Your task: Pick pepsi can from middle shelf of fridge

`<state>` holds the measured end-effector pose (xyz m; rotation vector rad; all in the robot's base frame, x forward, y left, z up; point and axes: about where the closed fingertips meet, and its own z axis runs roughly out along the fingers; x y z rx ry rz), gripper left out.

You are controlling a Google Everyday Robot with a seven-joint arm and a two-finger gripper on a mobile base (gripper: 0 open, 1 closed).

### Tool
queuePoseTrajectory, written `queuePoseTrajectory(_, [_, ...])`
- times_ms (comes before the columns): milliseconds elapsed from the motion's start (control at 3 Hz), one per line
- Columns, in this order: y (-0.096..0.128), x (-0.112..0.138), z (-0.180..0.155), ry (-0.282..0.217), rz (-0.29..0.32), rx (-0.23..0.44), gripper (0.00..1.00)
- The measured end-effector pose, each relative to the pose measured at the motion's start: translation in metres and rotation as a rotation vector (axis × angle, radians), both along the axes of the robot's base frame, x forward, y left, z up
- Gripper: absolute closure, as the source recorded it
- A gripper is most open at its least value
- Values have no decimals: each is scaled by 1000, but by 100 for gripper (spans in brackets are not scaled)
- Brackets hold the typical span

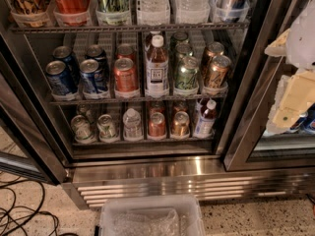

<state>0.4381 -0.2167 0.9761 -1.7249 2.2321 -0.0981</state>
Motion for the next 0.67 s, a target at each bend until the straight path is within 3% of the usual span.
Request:
queuePoseTrajectory(333, [0,0,0,0,0,0,0])
queuePoseTrajectory(667, [25,0,-18,17,38,95,0])
